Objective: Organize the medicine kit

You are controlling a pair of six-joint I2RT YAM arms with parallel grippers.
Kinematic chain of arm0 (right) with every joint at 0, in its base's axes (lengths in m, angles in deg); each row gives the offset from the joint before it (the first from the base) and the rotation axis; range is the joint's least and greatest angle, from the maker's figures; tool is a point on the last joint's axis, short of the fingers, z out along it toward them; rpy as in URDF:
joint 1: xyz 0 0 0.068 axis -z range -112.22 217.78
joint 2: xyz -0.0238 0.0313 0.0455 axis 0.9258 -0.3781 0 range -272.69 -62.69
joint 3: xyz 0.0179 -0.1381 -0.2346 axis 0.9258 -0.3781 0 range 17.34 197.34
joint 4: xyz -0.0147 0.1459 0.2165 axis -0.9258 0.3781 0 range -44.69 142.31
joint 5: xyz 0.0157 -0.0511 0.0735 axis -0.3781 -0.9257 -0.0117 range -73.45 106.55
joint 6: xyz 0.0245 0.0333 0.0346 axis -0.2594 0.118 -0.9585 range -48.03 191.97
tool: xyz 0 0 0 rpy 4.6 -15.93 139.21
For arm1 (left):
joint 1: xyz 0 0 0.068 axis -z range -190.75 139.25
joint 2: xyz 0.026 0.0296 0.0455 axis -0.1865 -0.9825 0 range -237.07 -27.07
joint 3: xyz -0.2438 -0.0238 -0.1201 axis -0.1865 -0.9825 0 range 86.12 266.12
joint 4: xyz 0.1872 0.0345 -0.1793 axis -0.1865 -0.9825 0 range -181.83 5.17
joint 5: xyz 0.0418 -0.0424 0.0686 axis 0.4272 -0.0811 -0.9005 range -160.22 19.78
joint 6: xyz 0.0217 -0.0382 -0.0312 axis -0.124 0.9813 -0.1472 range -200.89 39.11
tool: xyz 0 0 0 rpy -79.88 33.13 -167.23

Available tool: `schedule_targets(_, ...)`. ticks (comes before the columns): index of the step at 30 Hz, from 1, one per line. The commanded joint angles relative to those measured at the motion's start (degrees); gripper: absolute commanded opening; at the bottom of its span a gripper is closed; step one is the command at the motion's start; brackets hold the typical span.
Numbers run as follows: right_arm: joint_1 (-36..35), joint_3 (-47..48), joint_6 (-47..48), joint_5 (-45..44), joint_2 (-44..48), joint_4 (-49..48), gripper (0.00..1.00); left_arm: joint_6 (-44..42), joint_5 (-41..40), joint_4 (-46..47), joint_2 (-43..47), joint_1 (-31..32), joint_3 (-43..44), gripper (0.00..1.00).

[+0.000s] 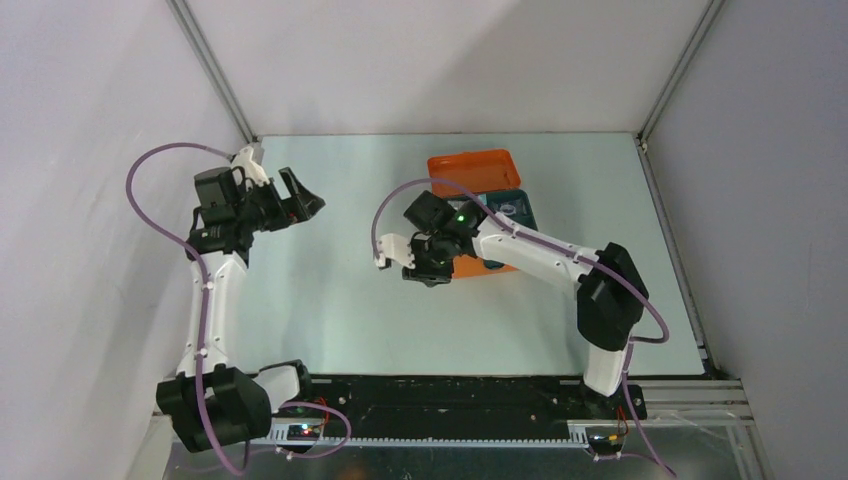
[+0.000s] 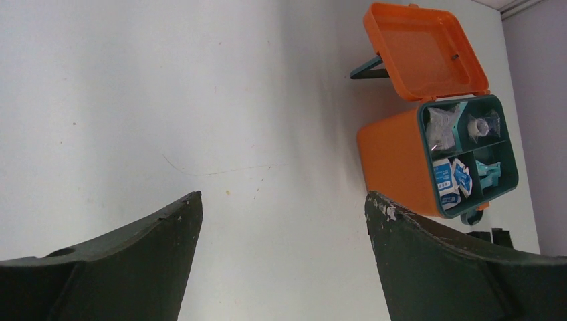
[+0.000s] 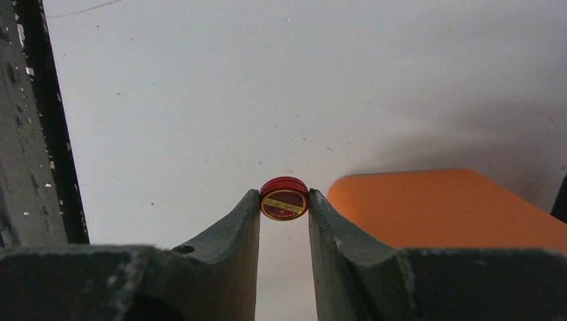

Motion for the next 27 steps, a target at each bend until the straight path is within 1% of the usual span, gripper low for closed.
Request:
schedule_targets(1,1.02,2.1,-1.9,2.72,1.95,3.09,0.3,1.2,2.0,2.18,-0.13,-0.3,0.27,0.96)
schedule_targets(7,7.04,5.8,-3.45,5.47,6.27,4.81,0.29,1.29,2.37,2.19,-0.91,-0.24,0.19,0.95)
schedule_targets(12,15.4,6.09,-3.36,5.4,10.48,4.99,0.29,1.8,2.74,2.23,-1.5,-0.22,0.2,0.95)
schedule_targets(15,22.18,4.83,-3.73,5.55,12.07,3.97,0.29,1.88,2.8,2.31,-2.1,0.11,0.19,0.96)
schedule_targets(21,32.29,2.52,-5.12,4.81,12.42,2.65,0.29,1.88,2.78,2.28,-4.41,1.99,0.46,0.95)
schedule_targets(23,34.1,0.98,-5.36,5.18,12.35,2.53,0.29,1.88,2.45,2.31,-4.99,2.96,0.71,0.95)
schedule_targets(27,35.44,-2.08,-5.81,4.18,12.04,1.58,0.28,1.59,1.57,2.26,-5.96,4.31,1.38,0.95)
